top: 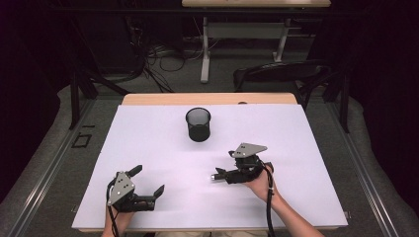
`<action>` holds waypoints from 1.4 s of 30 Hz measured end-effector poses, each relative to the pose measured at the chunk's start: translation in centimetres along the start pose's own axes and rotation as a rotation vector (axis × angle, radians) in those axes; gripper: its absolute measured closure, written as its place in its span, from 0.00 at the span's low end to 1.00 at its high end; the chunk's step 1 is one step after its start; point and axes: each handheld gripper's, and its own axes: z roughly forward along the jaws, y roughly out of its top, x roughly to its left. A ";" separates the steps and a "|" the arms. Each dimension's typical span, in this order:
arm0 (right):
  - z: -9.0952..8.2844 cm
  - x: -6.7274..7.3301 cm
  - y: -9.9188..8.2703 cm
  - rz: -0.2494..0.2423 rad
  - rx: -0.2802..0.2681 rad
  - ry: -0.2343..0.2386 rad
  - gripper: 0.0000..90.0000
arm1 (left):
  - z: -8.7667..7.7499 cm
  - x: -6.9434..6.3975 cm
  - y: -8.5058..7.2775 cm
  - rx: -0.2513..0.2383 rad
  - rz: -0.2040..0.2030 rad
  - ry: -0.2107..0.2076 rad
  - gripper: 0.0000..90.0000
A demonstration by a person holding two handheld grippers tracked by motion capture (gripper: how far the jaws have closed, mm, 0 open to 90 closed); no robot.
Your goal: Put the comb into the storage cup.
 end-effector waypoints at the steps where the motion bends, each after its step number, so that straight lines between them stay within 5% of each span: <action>1: 0.1 0.0 0.0 -0.001 0.006 -0.001 0.36 | 0.0 0.0 0.0 -0.001 -0.002 0.000 0.01; 3: 0.1 0.1 0.0 0.001 0.011 -0.002 0.40 | 0.0 0.0 0.0 0.001 -0.001 0.000 0.01; 9: 0.3 0.2 0.0 -0.006 0.029 0.013 0.76 | 0.0 0.0 0.0 0.002 0.001 0.000 0.01; 15: 0.6 0.3 -0.1 -0.012 0.044 0.003 1.00 | 0.0 0.0 0.0 0.003 0.002 -0.001 0.01; 29: 1.4 0.6 0.0 -0.035 0.089 -0.012 1.00 | 0.0 -0.1 0.1 0.002 0.004 0.000 0.01; 42: 4.1 1.2 0.1 -0.052 0.195 -0.010 1.00 | 0.0 0.0 0.0 0.009 0.006 0.001 0.01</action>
